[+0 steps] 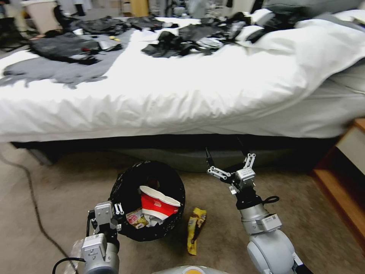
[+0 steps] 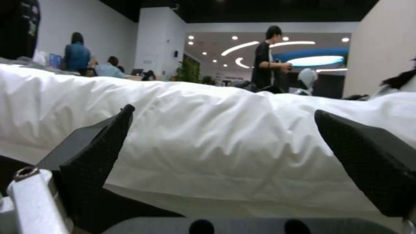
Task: Pick up the trash bin, then pick up the garbage from the floor and place it into the trash bin.
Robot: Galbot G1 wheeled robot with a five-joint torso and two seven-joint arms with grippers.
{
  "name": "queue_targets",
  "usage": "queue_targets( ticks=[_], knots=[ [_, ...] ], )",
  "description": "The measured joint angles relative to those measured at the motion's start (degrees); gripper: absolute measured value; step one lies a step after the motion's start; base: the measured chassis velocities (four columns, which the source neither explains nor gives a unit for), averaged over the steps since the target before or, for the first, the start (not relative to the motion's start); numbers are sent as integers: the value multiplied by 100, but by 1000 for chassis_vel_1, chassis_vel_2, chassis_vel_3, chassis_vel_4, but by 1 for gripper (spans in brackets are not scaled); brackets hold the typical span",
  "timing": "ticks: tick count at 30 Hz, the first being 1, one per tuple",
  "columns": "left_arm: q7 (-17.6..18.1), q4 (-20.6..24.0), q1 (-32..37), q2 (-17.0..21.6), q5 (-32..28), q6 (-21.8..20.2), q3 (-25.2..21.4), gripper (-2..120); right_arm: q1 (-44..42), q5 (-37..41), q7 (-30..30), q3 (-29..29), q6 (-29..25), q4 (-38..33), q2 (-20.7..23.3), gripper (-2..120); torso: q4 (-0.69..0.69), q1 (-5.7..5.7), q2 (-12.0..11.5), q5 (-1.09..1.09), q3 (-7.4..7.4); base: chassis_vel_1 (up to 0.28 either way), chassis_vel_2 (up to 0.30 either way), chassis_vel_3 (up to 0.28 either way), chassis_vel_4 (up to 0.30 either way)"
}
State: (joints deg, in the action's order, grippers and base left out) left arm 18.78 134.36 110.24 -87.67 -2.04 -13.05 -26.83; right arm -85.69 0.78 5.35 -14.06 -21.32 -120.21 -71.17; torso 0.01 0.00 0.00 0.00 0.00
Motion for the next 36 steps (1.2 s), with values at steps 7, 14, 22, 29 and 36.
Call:
queue_targets(
  ticks=[7,14,22,29,36],
  knots=[
    [2,-45,-8,-2,-8,25,-2,1,-50,0,-17,-71,-18,-31,21,100,-2,0,0,-1,0,119,133,127,123],
    [17,-86,-5,-2,-28,76,-13,1,-58,-5,-60,-74,-19,-63,29,100,2,0,0,0,0,88,82,95,94],
    [16,-109,-19,9,-27,92,-5,1,-77,4,-69,-135,-3,-114,77,100,-2,0,0,0,0,0,0,0,0],
    [18,-108,-58,15,-35,82,-13,1,-260,257,327,16,488,-331,449,100,-1,0,0,0,0,0,0,0,0],
    [23,-165,-115,7,-54,67,-11,1,-539,761,1061,260,1552,-588,831,100,-1,0,0,0,0,0,0,0,0]
  ],
)
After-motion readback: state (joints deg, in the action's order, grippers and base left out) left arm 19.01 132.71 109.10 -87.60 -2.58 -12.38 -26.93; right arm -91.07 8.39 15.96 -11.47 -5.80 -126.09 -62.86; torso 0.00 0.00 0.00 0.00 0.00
